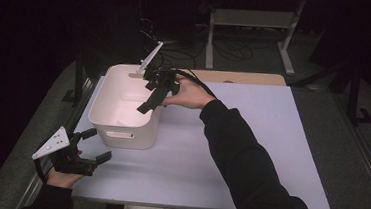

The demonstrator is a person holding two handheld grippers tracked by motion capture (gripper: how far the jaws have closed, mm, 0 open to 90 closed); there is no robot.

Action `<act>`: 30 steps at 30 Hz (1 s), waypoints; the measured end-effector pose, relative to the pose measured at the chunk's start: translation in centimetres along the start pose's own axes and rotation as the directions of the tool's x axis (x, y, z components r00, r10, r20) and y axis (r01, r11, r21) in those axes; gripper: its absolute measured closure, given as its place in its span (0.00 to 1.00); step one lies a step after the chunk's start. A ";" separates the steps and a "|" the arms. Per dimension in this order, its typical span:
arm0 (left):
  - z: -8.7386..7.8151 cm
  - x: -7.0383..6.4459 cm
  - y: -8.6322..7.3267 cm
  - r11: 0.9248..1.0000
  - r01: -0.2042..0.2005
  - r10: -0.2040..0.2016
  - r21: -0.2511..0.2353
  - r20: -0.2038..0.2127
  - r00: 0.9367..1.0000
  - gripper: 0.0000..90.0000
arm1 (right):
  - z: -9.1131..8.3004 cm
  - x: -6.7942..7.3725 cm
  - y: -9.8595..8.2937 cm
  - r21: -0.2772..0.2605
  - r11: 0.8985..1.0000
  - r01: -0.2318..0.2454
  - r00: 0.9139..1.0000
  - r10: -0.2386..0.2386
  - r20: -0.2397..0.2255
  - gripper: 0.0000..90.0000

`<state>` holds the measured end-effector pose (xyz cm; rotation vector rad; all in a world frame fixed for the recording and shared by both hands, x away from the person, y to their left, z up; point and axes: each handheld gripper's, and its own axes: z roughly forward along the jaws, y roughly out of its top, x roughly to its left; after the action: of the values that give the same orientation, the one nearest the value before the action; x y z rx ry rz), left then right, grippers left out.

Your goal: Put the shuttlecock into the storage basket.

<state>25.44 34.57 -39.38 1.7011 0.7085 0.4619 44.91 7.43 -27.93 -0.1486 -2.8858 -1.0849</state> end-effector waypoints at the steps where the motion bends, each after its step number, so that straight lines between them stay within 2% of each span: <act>1: 0.0 0.0 0.0 1.000 0.002 -0.002 0.000 0.001 1.000 0.00 | -0.1 0.1 0.0 -0.001 1.000 -0.001 1.000 0.001 0.004 0.00; 9: 0.0 0.0 0.0 1.000 0.001 -0.001 -0.003 0.001 1.000 0.00 | -1.7 0.4 -0.4 -0.040 0.999 -0.005 0.999 0.007 0.039 0.00; 18: 0.0 0.1 0.0 1.000 0.005 -0.005 -0.005 0.000 1.000 0.00 | -3.0 0.6 -1.1 -0.041 0.999 -0.004 0.997 0.007 0.073 0.00; 24: 0.0 0.1 0.0 1.000 0.011 -0.011 -0.007 -0.001 1.000 0.00 | -3.9 0.6 -2.1 -0.057 0.998 -0.015 0.995 0.020 0.094 0.00; 25: 0.0 0.1 0.0 1.000 0.010 -0.010 -0.007 -0.001 1.000 0.00 | -4.4 0.5 -2.7 -0.064 0.997 -0.032 0.993 0.039 0.110 0.00; 30: 0.0 0.1 0.0 1.000 0.008 -0.008 -0.005 -0.002 1.000 0.00 | -5.0 0.3 -3.6 -0.075 0.996 -0.051 0.990 0.060 0.127 0.00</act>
<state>25.52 34.58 -39.39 1.6932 0.7144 0.4592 44.32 1.47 -26.47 -0.3125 -2.9357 -1.2131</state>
